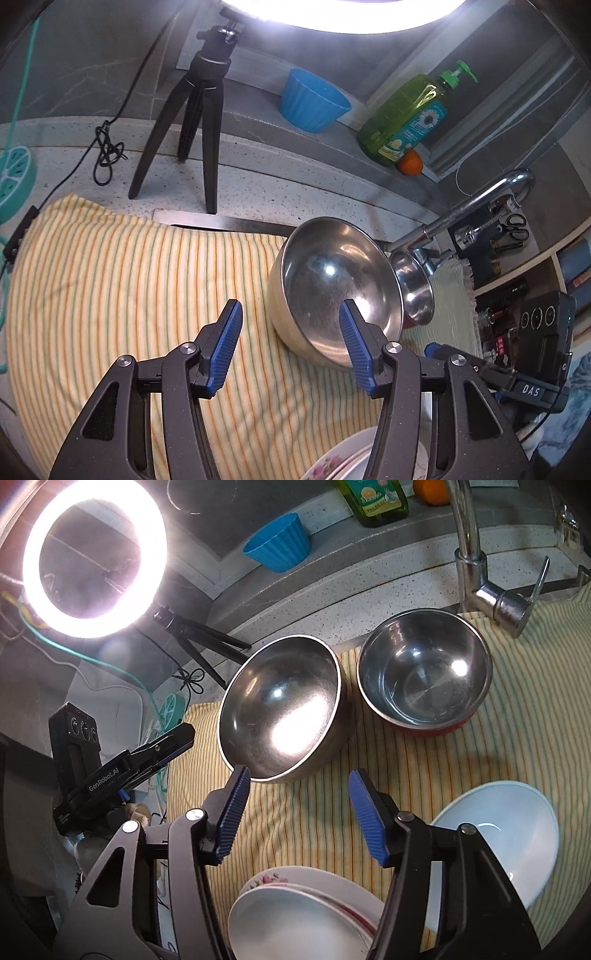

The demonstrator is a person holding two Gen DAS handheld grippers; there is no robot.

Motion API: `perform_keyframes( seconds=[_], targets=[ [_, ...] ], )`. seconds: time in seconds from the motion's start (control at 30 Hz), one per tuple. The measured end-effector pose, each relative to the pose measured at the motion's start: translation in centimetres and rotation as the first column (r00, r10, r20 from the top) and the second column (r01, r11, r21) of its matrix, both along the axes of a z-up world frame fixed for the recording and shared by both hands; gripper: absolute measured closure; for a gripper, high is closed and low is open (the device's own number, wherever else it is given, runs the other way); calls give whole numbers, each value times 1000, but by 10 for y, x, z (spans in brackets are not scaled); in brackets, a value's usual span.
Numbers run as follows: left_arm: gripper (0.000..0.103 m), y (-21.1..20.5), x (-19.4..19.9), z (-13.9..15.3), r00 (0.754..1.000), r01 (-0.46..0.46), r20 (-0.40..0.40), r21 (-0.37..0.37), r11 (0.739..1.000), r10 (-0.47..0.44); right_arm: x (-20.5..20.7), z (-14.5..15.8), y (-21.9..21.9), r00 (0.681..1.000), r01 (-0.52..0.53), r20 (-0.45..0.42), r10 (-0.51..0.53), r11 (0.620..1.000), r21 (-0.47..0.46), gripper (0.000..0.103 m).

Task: Organize plates and bowls
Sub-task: 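Close both grippers on the rim of the plain steel bowl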

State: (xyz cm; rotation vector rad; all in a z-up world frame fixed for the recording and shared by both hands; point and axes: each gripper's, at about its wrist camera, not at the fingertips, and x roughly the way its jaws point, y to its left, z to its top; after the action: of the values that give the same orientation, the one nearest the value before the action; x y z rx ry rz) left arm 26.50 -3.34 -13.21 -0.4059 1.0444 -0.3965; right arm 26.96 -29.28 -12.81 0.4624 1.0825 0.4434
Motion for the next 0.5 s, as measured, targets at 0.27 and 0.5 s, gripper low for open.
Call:
perform_keyframes(
  seconds=[0.27, 0.5],
  targets=[
    [52, -8, 23, -13, 999, 7, -32, -3, 1000, -7, 20, -15, 4, 999, 4, -34, -4, 1000, 15, 56],
    [57, -14, 33, -23, 998, 20, -56, 2, 1000, -20, 32, -20, 9, 999, 7, -47, -6, 1000, 10, 58]
  ],
)
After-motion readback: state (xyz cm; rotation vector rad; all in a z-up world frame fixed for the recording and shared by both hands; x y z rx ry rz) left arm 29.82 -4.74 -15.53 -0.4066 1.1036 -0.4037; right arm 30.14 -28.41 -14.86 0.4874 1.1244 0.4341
